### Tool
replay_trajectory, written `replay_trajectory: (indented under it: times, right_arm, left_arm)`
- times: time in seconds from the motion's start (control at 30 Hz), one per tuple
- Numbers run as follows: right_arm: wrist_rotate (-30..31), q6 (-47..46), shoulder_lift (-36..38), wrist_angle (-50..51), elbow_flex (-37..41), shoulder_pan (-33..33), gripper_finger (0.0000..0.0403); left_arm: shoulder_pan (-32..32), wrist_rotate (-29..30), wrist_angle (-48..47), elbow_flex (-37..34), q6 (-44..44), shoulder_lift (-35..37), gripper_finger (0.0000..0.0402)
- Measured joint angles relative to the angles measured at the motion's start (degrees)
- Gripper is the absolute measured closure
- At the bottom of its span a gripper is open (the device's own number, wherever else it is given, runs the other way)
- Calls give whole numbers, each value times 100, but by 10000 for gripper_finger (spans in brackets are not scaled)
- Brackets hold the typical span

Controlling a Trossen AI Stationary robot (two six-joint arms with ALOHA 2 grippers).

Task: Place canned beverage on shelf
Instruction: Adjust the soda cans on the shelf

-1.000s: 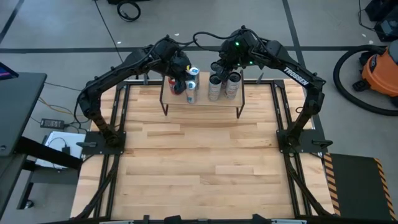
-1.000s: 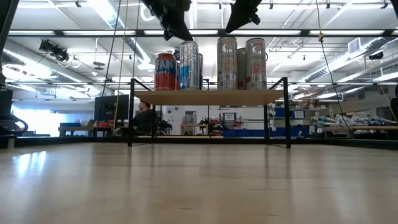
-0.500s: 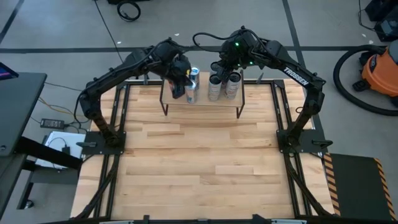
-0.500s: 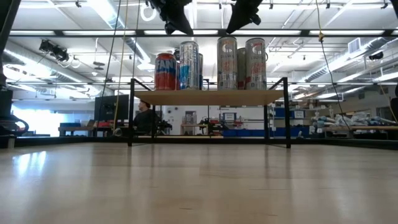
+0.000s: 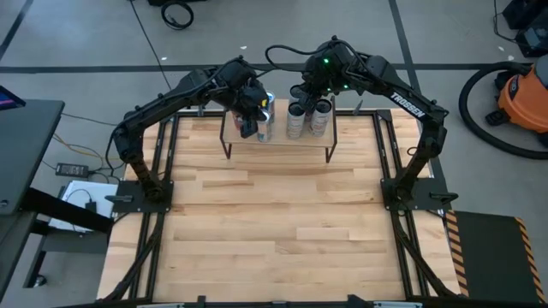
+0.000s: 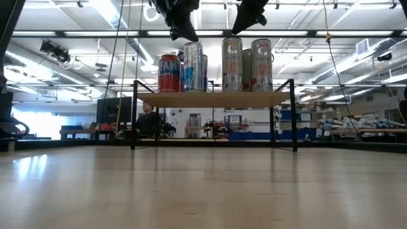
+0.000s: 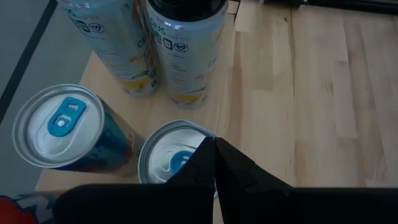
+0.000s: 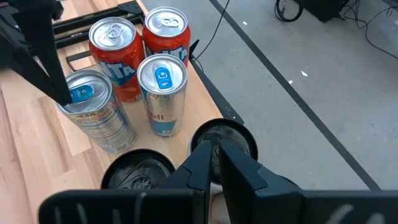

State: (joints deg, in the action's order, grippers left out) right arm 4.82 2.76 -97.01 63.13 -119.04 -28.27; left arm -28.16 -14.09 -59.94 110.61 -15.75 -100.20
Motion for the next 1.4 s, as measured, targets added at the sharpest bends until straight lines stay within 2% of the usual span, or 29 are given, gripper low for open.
replay_trajectory:
  times: [0.63,1.13,1.4]
  right_arm:
    - [0,43,0,37,0,0,363]
    - [1,42,0,50,0,0,364]
    - [0,42,0,122,0,0,363]
  left_arm:
    - [3,34,46,7,7,-129,393]
    - [-28,72,490,-2,164,-155,393]
    - [-34,188,346,-2,201,-153,393]
